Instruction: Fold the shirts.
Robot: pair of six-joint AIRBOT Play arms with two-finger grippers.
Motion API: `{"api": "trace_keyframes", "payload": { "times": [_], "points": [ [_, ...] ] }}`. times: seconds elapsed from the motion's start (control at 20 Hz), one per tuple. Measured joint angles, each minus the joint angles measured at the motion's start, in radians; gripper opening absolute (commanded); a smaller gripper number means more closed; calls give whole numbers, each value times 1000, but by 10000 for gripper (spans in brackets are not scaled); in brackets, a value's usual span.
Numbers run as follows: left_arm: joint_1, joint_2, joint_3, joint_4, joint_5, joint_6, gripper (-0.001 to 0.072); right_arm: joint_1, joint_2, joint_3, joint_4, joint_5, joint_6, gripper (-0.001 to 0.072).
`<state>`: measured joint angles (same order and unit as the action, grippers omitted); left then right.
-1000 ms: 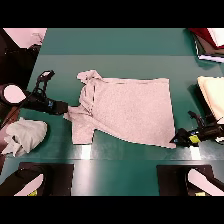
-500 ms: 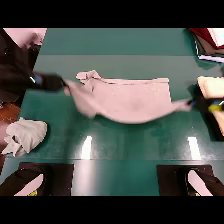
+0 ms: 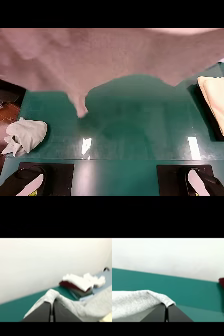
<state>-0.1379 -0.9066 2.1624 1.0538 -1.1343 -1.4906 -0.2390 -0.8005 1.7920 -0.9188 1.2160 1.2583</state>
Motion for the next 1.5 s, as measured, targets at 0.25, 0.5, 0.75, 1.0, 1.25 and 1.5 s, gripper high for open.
{"api": "trace_keyframes", "payload": {
  "times": [0.25,0.5,0.75,1.0,1.25,1.5],
  "points": [
    [0,60,46,-49,17,-36,21,-109,-7,116,1,128,42,10],
    [0,50,-206,-4,-77,-71,22,-91,-158,138,-1,330,148,10],
    [1,-134,-565,20,-105,-67,22,76,-470,142,-5,488,200,10],
    [0,-431,-682,25,-12,-31,22,200,-784,143,-126,424,215,11],
    [0,-584,-702,22,161,-23,420,241,-944,143,-226,248,219,296],
    [24,-617,-647,32,222,-19,668,209,-987,154,-177,120,224,401]
  ]
}}
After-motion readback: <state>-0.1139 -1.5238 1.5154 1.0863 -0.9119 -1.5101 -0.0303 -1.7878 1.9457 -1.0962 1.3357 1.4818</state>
